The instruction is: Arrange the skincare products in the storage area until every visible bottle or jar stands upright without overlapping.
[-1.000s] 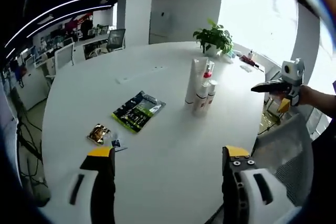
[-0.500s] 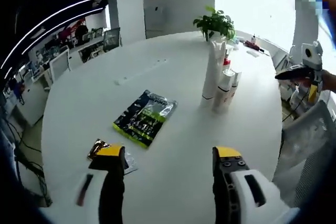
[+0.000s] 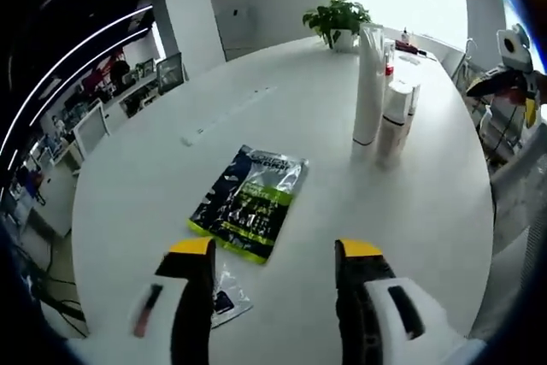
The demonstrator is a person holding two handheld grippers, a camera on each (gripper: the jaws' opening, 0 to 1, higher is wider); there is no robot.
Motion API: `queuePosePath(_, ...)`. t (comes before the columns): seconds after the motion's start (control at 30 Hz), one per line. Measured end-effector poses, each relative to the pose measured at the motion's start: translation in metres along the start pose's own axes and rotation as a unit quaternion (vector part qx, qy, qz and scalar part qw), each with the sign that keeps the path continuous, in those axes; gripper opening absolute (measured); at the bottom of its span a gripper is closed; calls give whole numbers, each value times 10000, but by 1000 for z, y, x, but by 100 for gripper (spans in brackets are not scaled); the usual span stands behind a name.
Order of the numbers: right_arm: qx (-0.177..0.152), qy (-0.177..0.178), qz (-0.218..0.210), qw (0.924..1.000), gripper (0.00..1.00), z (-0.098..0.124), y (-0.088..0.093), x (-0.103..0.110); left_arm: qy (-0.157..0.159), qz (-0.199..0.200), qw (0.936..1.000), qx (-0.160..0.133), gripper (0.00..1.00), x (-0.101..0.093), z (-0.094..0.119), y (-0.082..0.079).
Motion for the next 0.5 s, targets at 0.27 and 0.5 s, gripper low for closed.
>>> queuePosePath(0.27, 48, 66, -106, 9999, 91, 0, 6, -4, 39, 340, 9993, 160, 46, 0, -20, 4)
queuePosePath(0.5, 56, 66, -186, 9998, 91, -5, 8, -7, -225, 90, 9996, 112, 37, 8, -38, 8)
Point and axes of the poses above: the point that each gripper's makers call its tool centre point, and the gripper's own axes: z roughly backward along the fingers, x roughly to its left, y roughly out of its underside, the point moved 1 cm from there along z, roughly backward along the fingers, and after that the axes turned 11 degrees about -y, right-handed, at the moved point
